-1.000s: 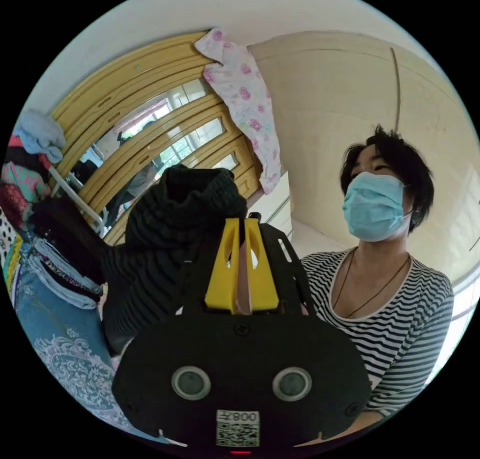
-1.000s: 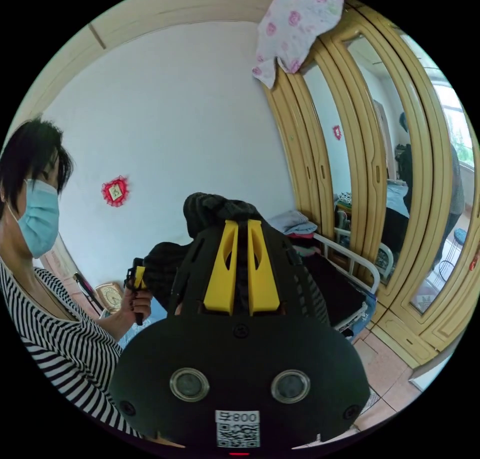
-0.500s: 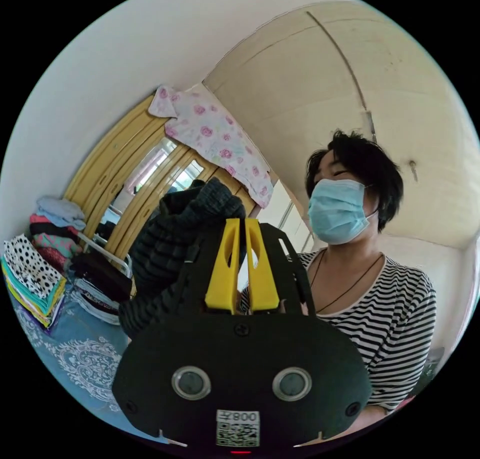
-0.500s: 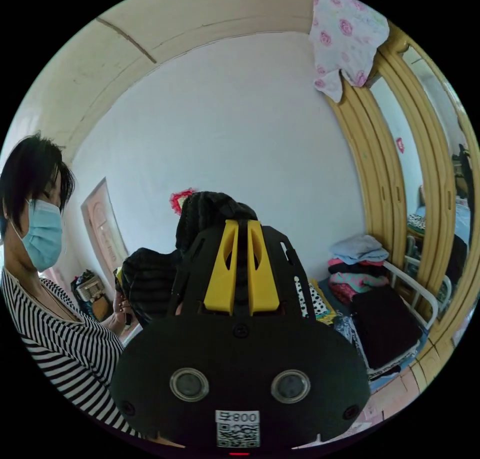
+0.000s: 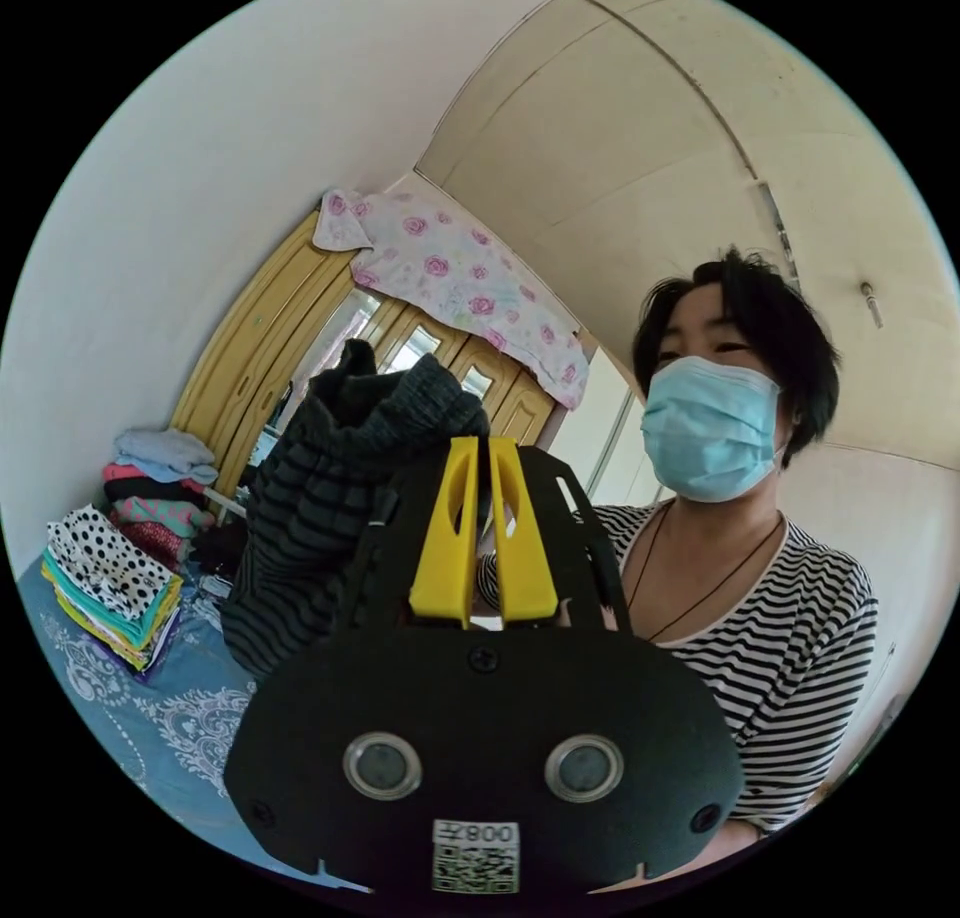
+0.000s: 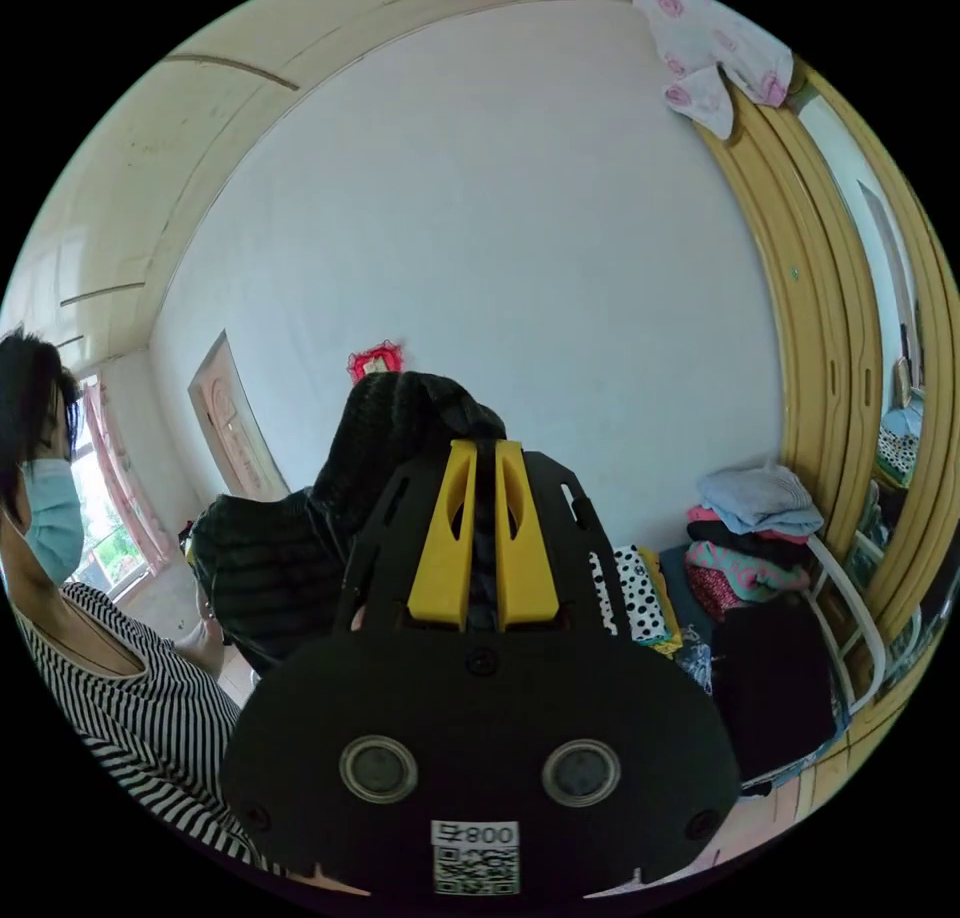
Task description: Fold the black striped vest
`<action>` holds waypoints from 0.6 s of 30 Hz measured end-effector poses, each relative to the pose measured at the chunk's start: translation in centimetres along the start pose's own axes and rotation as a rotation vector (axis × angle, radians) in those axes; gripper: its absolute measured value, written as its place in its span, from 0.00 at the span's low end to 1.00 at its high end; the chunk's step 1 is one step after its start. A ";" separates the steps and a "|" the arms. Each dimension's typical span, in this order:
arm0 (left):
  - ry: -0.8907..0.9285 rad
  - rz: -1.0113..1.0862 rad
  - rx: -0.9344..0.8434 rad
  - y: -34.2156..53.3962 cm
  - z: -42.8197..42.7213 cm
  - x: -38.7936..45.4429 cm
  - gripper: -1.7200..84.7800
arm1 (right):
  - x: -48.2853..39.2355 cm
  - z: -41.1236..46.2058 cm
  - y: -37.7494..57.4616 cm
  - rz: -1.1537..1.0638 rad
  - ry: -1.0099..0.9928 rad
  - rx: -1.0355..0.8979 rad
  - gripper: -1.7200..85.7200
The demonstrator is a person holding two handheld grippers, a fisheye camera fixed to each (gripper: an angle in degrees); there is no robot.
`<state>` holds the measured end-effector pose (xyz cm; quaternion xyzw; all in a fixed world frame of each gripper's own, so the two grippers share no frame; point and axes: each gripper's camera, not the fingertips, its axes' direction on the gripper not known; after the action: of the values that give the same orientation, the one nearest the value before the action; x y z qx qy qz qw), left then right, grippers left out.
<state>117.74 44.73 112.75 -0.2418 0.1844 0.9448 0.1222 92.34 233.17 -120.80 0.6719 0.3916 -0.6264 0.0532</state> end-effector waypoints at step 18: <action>-0.054 0.191 0.202 -15.6 -20.4 37.7 0.05 | -33.4 24.8 -25.3 -0.288 -0.274 0.020 0.05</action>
<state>98.96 55.88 72.71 -0.1842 0.2972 0.9349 0.0605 60.53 221.28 -85.87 0.5179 0.4666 -0.7169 0.0092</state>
